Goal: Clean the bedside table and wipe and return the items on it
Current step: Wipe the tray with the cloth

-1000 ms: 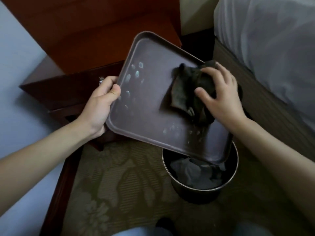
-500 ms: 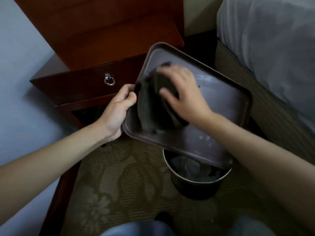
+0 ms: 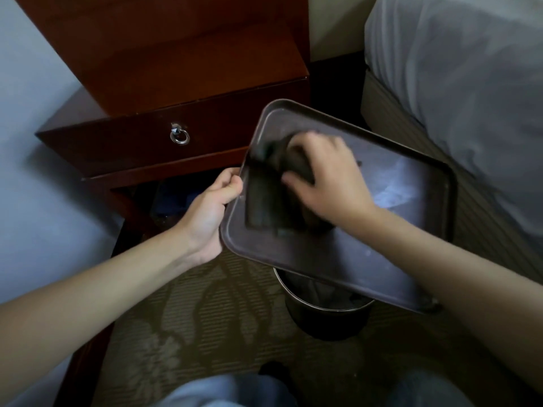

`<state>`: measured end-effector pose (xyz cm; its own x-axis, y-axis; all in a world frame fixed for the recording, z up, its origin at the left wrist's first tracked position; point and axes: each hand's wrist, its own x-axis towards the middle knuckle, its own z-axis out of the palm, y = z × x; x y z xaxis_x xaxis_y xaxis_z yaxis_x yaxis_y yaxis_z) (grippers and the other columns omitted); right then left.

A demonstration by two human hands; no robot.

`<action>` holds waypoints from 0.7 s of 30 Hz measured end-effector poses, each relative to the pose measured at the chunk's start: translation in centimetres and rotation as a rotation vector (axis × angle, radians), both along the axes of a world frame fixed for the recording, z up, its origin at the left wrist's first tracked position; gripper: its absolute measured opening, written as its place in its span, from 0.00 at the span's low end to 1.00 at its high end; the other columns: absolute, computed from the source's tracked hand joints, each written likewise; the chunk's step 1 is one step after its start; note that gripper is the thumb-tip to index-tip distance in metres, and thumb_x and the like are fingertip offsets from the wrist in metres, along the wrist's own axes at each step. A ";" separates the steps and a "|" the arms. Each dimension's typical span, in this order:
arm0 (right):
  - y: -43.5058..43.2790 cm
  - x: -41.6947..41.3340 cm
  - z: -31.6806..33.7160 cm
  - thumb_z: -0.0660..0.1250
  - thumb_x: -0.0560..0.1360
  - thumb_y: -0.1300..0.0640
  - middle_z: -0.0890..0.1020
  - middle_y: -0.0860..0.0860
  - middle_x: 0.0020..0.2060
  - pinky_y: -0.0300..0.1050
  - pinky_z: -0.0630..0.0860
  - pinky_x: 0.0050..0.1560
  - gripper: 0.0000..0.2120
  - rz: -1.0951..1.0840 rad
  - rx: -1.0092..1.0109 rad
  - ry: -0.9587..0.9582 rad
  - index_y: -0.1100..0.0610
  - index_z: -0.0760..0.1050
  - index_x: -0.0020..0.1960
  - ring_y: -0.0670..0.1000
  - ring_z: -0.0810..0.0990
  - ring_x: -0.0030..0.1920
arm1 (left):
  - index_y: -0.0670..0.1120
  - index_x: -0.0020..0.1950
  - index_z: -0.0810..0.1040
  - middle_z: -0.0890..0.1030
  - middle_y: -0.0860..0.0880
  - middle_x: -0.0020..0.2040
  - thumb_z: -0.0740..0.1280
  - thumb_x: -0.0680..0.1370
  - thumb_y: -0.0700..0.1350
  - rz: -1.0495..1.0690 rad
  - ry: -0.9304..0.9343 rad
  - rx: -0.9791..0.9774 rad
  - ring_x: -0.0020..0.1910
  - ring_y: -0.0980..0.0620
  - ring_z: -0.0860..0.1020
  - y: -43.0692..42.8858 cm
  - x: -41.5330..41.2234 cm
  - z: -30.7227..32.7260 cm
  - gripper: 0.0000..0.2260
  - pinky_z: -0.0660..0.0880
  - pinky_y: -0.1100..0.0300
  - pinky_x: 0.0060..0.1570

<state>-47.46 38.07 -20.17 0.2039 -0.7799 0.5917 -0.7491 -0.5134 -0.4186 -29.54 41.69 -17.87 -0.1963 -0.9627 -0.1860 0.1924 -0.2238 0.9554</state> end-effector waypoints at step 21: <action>2.6 -7.7 -1.7 0.65 0.69 0.54 0.76 0.49 0.54 0.38 0.63 0.58 0.18 0.147 0.086 -0.062 0.58 0.72 0.58 0.53 0.73 0.55 | 0.46 0.45 0.73 0.79 0.54 0.34 0.53 0.82 0.43 0.179 -0.108 -0.081 0.33 0.57 0.78 -0.4 3.0 1.9 0.11 0.77 0.64 0.34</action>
<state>-55.20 40.69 -21.92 0.2850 -0.7924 0.5394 -0.6397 -0.5763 -0.5086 -26.57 41.32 -15.98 -0.0039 -0.9931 -0.1169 0.1180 -0.1166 0.9861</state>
